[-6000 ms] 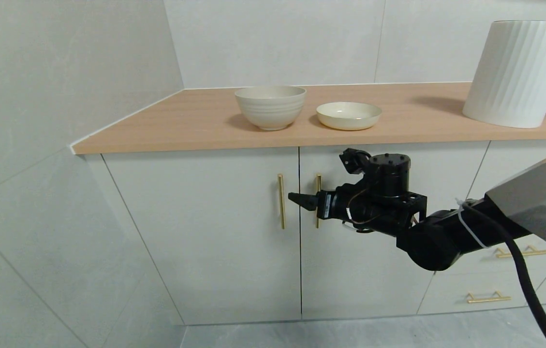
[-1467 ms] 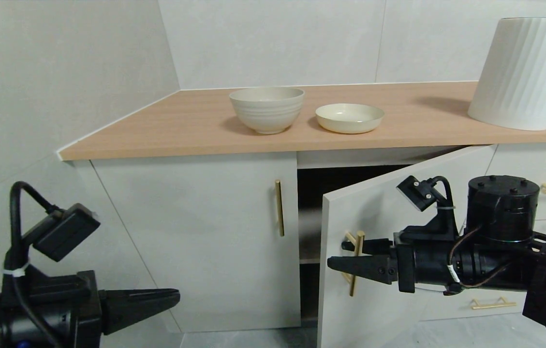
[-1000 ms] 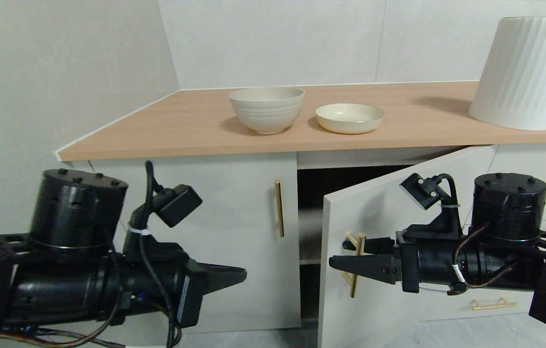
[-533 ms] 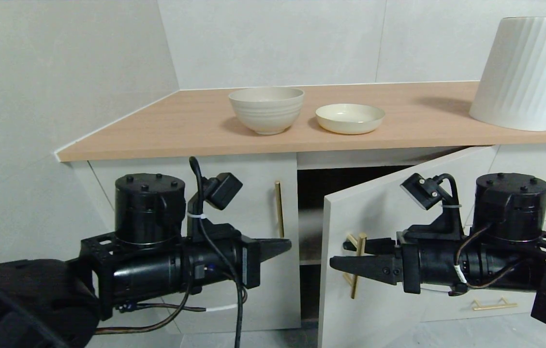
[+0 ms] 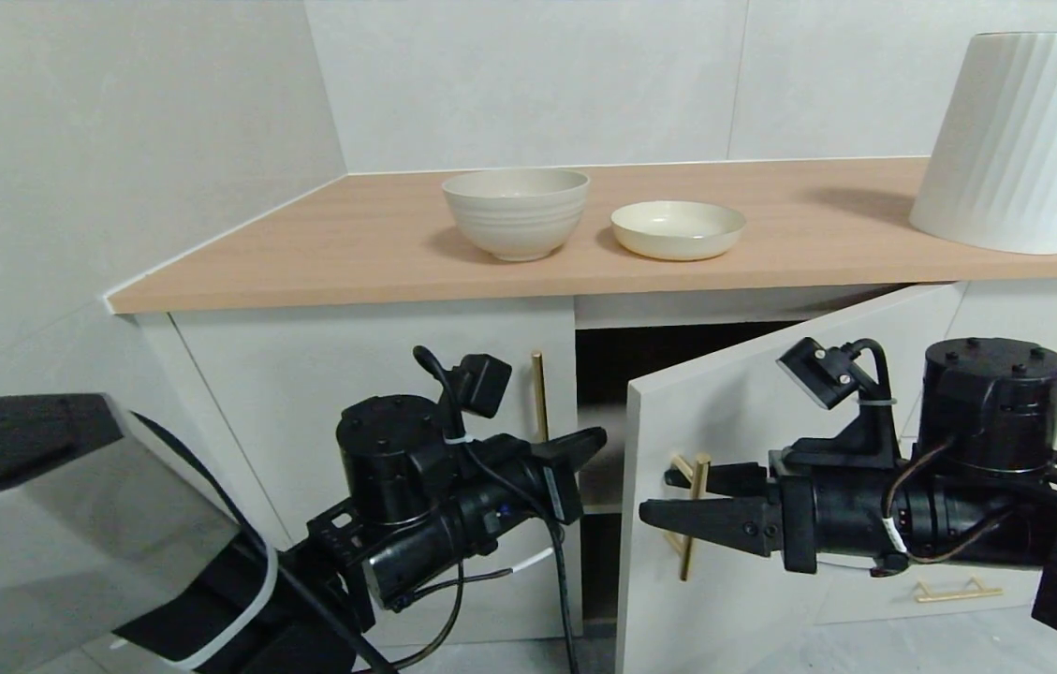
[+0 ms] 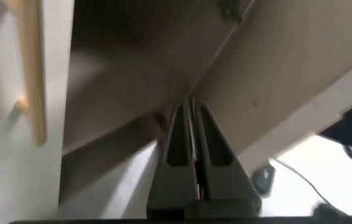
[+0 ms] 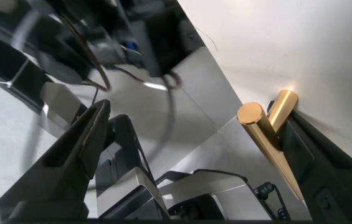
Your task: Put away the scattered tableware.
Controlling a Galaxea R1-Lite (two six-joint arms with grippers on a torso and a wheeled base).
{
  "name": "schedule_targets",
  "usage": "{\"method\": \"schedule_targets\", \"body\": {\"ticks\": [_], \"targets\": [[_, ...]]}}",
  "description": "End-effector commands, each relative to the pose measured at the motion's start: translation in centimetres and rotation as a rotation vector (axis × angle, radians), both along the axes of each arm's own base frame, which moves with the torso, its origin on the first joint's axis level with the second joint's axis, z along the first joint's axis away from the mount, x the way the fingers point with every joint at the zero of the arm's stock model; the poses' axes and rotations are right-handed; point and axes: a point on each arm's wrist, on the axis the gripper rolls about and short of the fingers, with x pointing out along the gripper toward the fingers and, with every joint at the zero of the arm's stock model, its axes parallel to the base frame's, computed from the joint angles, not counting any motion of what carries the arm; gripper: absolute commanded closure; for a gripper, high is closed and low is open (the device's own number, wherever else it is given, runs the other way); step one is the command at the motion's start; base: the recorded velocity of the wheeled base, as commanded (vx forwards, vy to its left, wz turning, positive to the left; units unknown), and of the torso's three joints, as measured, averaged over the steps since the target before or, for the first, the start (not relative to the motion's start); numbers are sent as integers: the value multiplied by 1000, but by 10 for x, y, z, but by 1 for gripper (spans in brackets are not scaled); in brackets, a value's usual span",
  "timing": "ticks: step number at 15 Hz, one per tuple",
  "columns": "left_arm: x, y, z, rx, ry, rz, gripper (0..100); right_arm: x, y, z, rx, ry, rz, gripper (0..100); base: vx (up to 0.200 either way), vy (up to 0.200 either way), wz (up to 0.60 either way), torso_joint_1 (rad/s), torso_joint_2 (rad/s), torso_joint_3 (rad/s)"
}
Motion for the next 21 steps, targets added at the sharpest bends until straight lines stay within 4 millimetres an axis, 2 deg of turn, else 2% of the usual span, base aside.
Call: {"method": "schedule_targets", "body": {"ticks": [1, 3, 6, 17, 21], "targets": [[2, -5, -17, 32, 23, -6, 100, -1, -1, 1, 1, 0, -1, 0, 0, 0, 0, 0, 0, 0], [3, -8, -16, 11, -34, -12, 100, -4, -4, 2, 1, -4, -3, 0, 0, 0, 0, 0, 0, 0], [4, -15, -25, -18, -98, -26, 100, -4, -9, -5, -40, -76, -6, 0, 0, 0, 0, 0, 0, 0], [2, -18, -25, -20, -129, -24, 100, 1, -24, -4, -65, -133, -86, 0, 0, 0, 0, 0, 0, 0], [2, -18, -22, -25, -138, -24, 100, -16, -34, -8, -79, -118, -91, 0, 0, 0, 0, 0, 0, 0]]}}
